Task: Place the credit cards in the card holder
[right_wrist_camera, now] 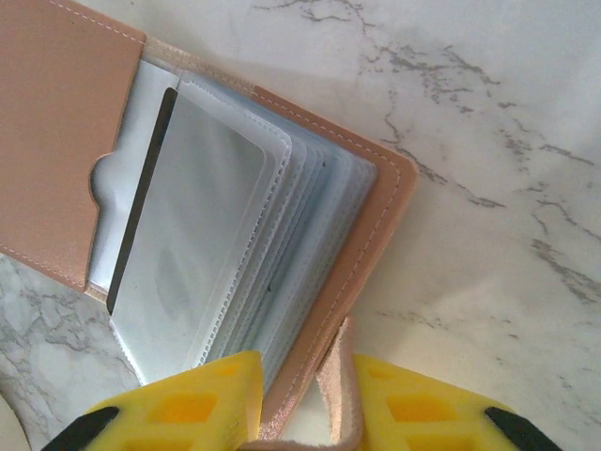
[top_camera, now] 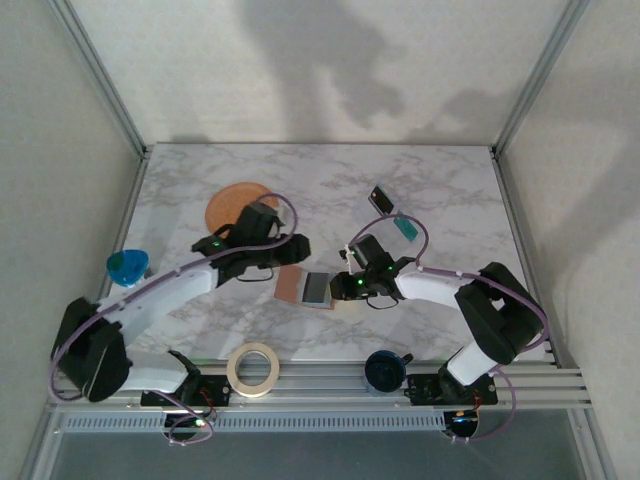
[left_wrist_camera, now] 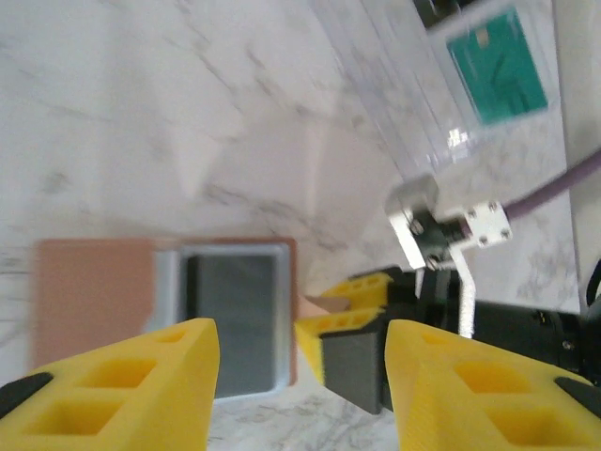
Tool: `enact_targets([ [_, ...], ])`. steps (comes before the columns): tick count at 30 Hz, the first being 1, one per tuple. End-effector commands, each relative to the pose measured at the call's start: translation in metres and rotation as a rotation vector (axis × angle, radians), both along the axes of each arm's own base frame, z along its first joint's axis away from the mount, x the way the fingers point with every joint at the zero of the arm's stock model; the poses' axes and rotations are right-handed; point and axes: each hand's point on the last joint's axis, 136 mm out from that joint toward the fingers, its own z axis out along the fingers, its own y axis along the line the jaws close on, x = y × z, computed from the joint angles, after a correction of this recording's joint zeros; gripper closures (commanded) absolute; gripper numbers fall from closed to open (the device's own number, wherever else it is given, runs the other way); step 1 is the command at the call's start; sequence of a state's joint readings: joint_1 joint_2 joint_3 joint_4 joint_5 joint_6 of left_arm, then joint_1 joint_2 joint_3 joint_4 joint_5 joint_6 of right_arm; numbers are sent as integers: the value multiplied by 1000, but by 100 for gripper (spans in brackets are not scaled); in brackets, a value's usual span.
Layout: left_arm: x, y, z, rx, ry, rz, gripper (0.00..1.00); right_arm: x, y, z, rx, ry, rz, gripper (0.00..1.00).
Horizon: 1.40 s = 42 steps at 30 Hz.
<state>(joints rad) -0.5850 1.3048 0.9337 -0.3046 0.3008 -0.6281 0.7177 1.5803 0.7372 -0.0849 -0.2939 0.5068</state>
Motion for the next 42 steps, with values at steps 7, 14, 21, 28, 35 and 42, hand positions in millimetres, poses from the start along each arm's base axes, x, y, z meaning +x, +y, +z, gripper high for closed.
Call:
enact_targets([
  [7,-21,44,-93,79,180,84,50,4,4,-2,11,15,7,71],
  [14,-22,34,-118,45,221,44,50,3,3,-5,3,24,11,71],
  [21,-29,6,-108,-47,243,-98,55,-1,13,2,74,28,41,71],
  [28,-34,-34,-70,-125,176,-208,55,2,19,5,108,25,36,71],
  [35,-42,-61,-89,-95,217,-262,54,7,13,-2,72,23,-4,62],
  [42,-40,-63,-112,-80,257,-250,55,9,-8,7,34,4,-39,57],
])
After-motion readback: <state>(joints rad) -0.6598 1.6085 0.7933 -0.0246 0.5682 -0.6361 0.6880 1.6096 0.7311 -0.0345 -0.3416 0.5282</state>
